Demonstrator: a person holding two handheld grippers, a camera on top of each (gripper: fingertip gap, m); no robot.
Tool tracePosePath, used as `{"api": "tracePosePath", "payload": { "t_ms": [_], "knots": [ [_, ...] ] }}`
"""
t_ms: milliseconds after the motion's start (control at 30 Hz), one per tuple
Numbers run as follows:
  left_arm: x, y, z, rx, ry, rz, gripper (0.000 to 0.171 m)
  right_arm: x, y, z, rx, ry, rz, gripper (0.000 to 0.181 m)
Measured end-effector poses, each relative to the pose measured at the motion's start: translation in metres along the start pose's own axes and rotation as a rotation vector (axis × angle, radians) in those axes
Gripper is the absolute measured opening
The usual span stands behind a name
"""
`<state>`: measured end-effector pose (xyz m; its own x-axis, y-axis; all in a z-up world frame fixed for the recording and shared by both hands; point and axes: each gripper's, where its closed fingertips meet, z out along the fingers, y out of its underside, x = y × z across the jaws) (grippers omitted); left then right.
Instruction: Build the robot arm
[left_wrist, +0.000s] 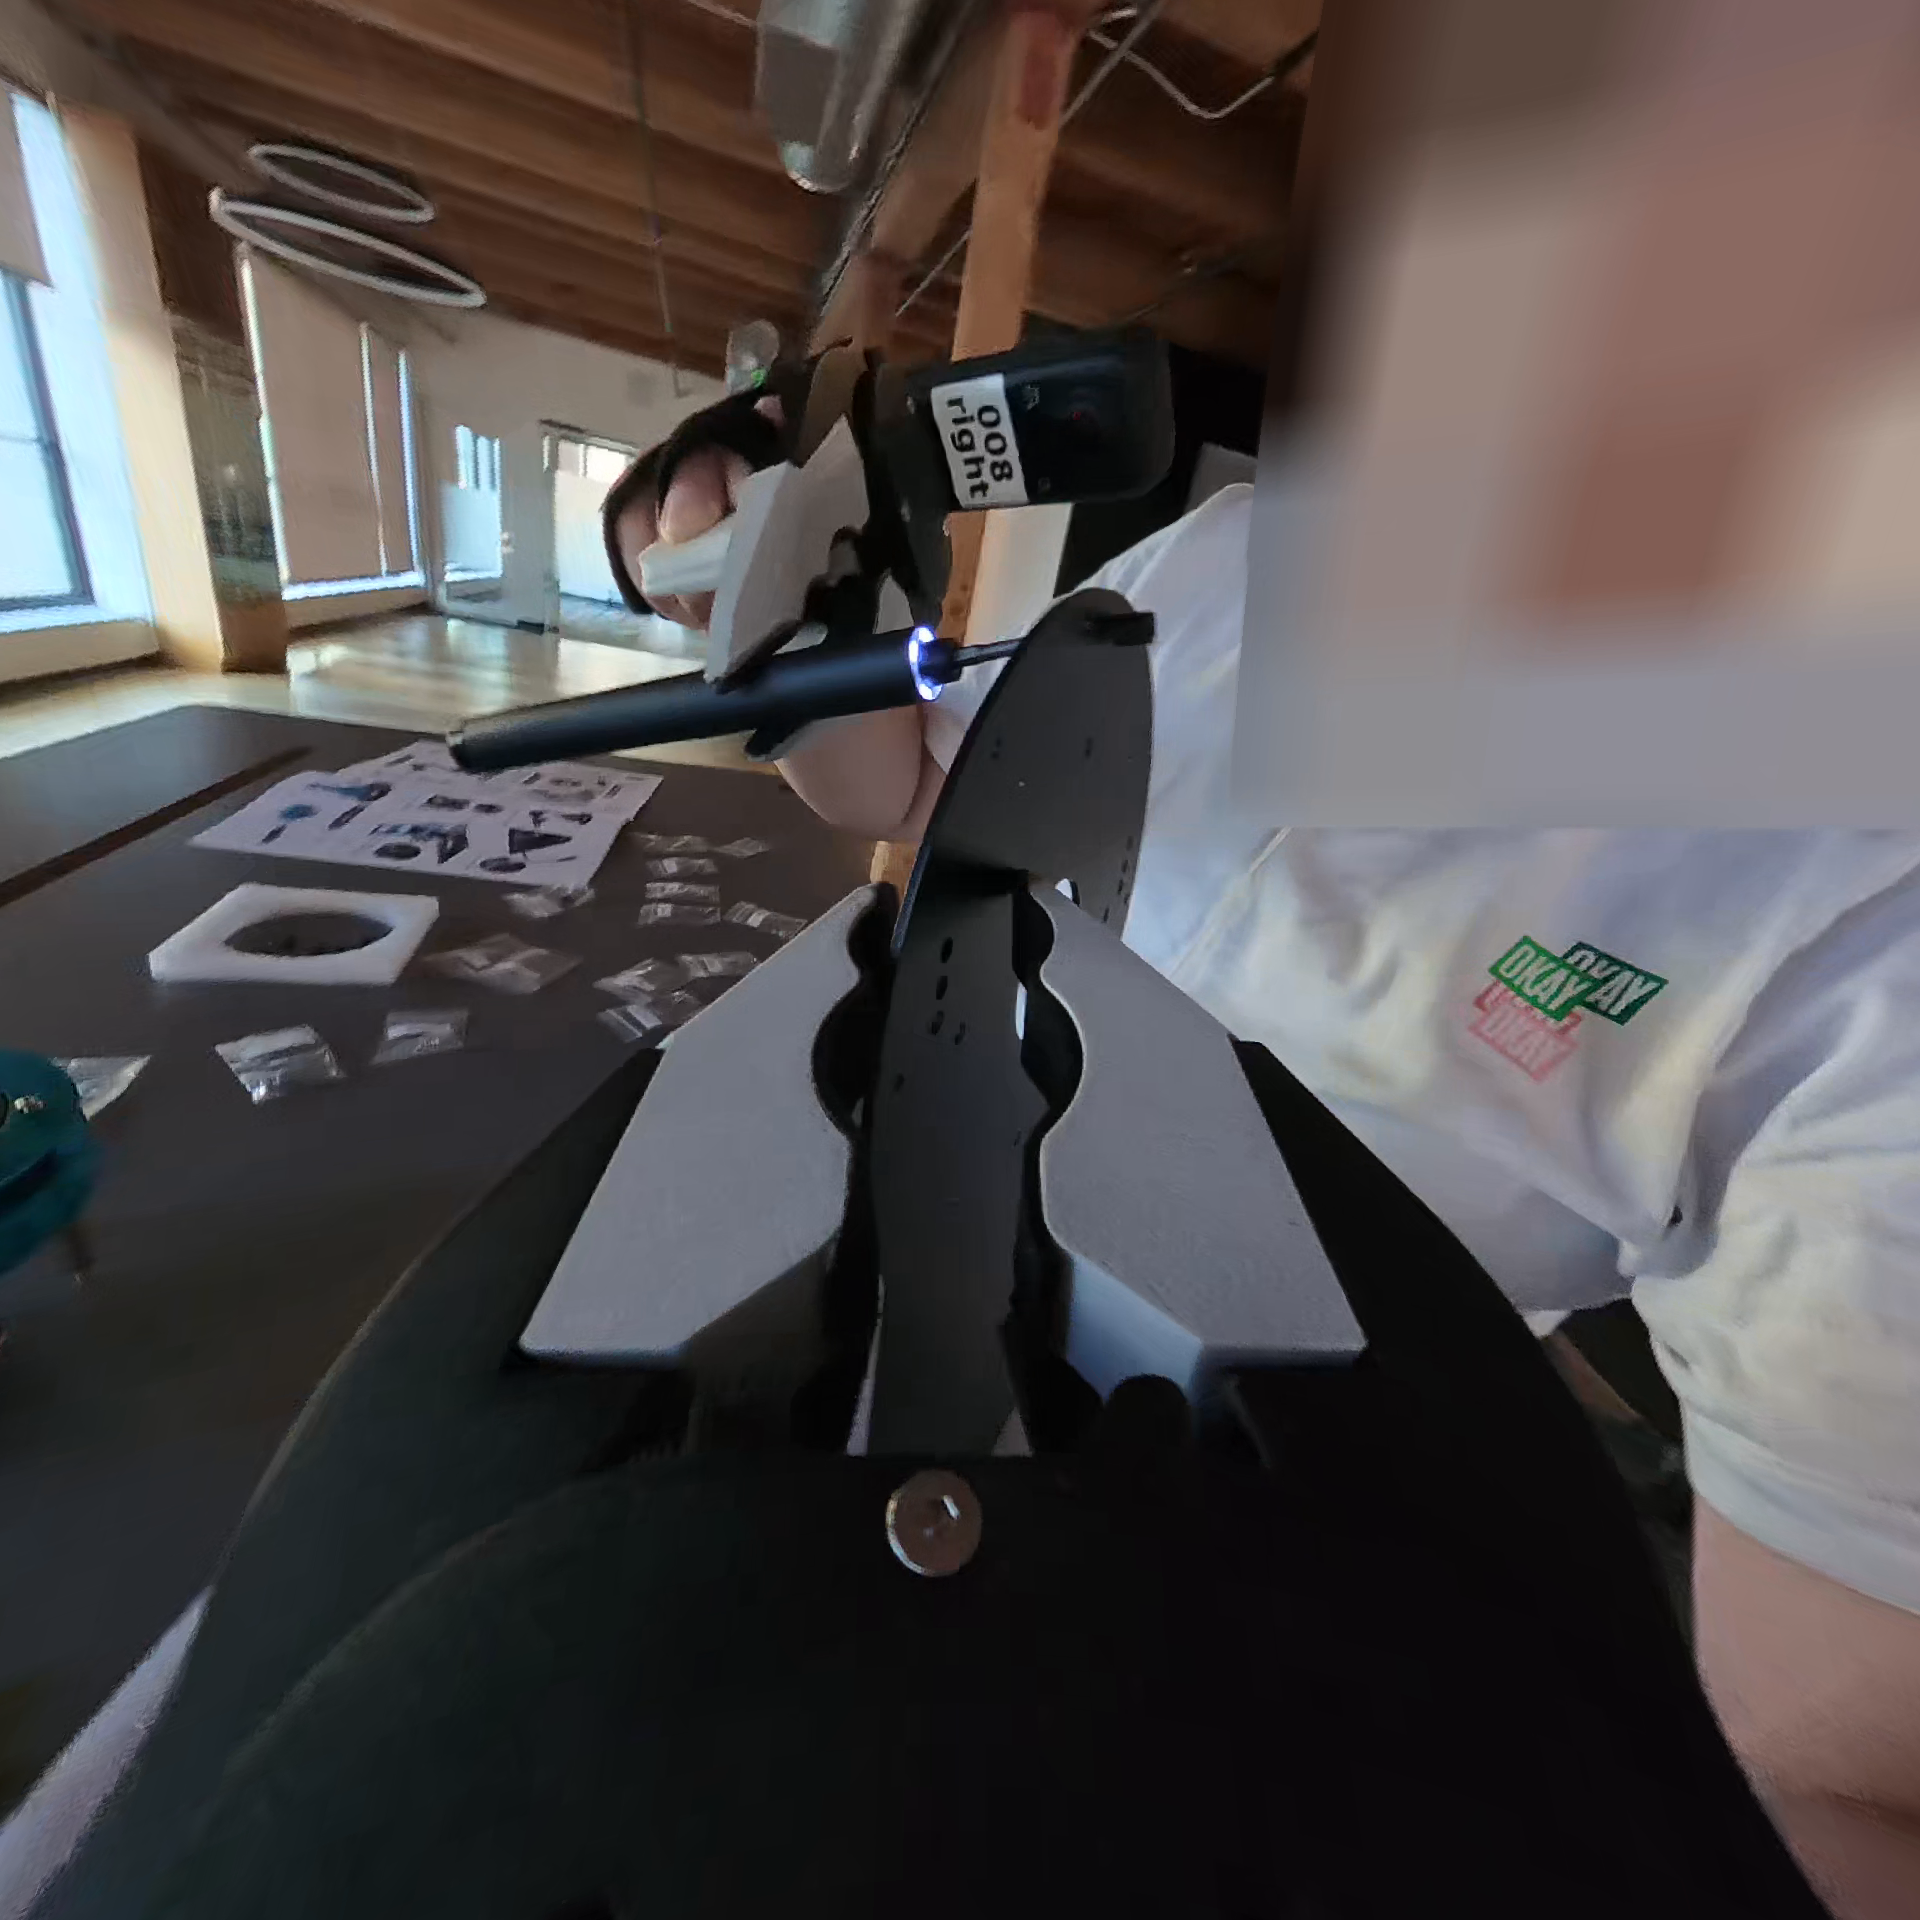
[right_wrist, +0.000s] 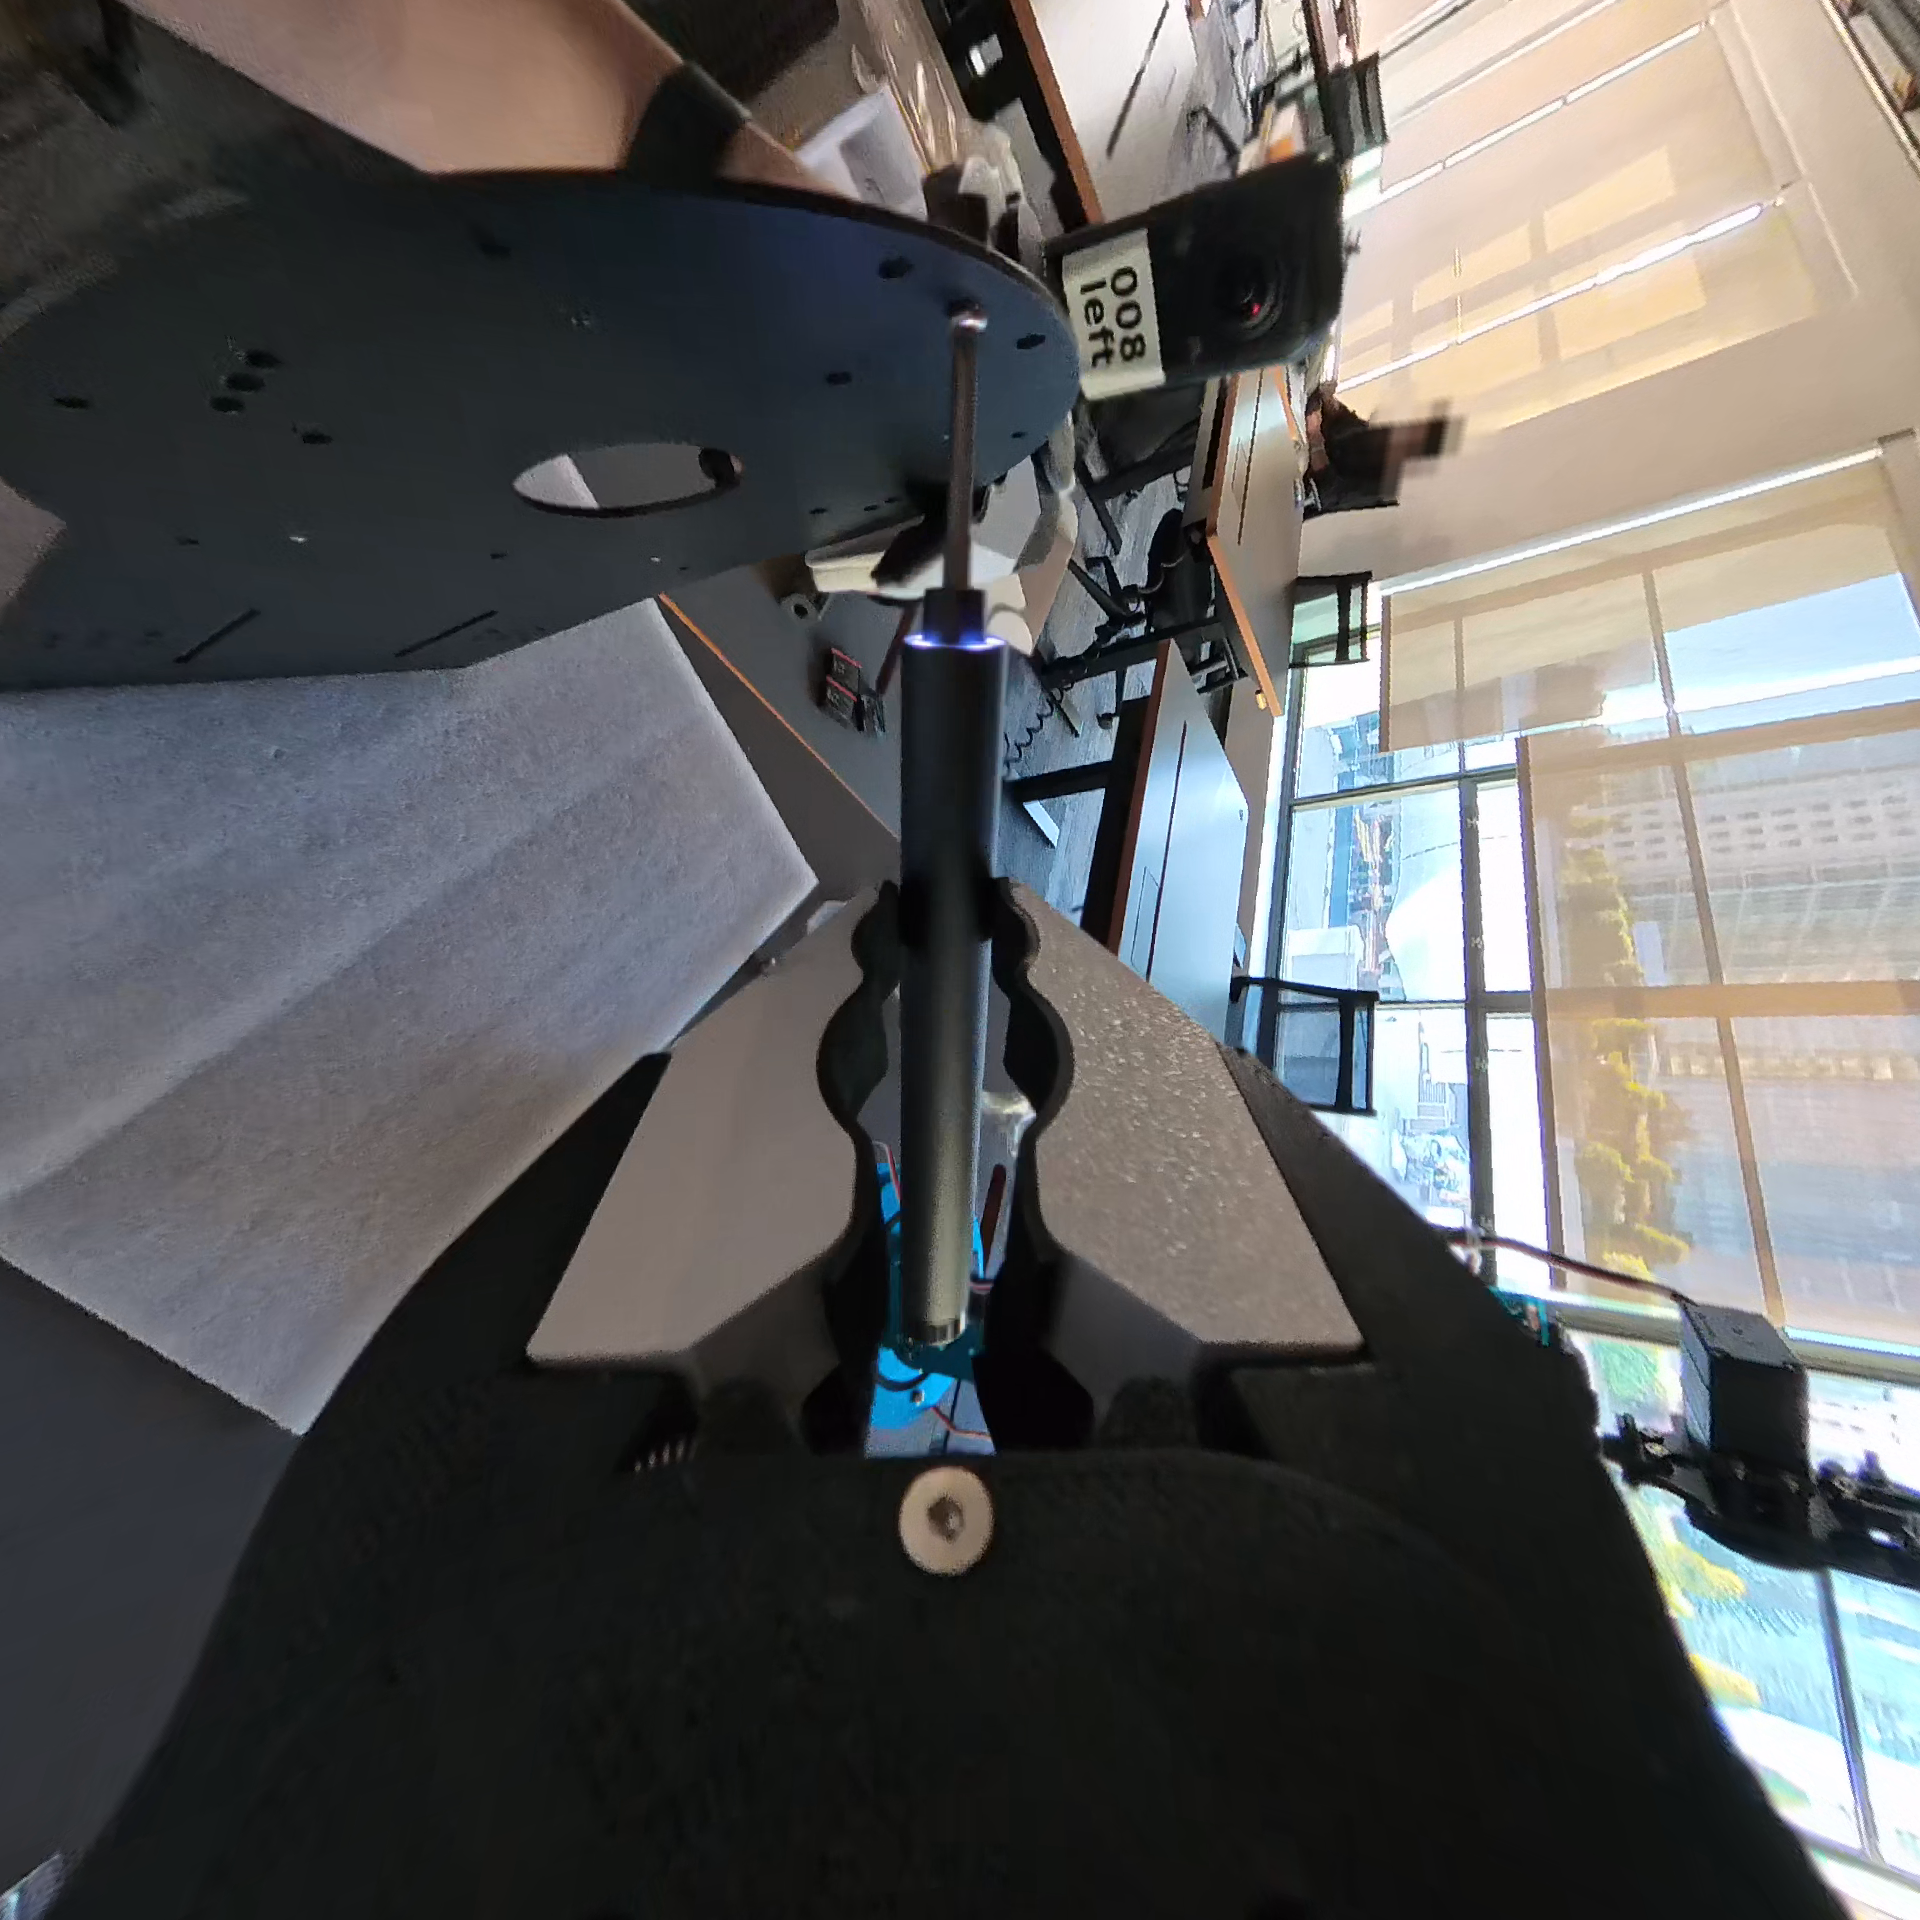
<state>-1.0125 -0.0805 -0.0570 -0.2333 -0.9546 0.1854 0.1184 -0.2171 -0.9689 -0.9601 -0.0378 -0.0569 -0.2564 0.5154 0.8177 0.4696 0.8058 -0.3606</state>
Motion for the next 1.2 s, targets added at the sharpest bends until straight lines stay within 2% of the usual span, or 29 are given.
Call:
{"api": "tracePosePath", "payload": {
  "t_ms": [133,267,567,667,767,900,1033,1200],
  "knots": [
    [0.007,0.000,-0.006,0.039,0.106,0.039,0.000,0.003,0.015,0.005,-0.059,0.016,0.019,0.015],
    [-0.005,0.003,-0.016,0.075,0.062,0.049,0.000,0.004,0.034,0.008,-0.105,0.016,0.112,0.015],
    [-0.005,0.006,-0.019,0.113,0.138,0.074,0.000,-0.010,0.075,0.012,-0.274,0.035,0.299,0.014],
    [-0.004,0.007,-0.016,0.116,0.138,0.094,0.000,-0.042,0.100,0.008,-0.391,-0.009,0.445,0.015],
    [-0.003,0.009,-0.015,0.114,0.151,0.083,0.000,-0.100,0.125,0.003,-0.525,-0.099,0.640,0.015],
    [-0.003,0.012,-0.015,0.094,0.140,0.078,0.000,-0.172,0.139,0.008,-0.636,-0.225,0.901,0.015],
    [-0.009,0.012,-0.010,0.076,0.095,0.063,0.000,-0.201,0.144,0.017,-0.683,-0.246,1.049,0.015],
    [-0.020,0.008,-0.001,0.037,0.003,-0.009,0.000,-0.220,0.146,0.021,-0.687,-0.252,1.119,0.015]
  ]
}}
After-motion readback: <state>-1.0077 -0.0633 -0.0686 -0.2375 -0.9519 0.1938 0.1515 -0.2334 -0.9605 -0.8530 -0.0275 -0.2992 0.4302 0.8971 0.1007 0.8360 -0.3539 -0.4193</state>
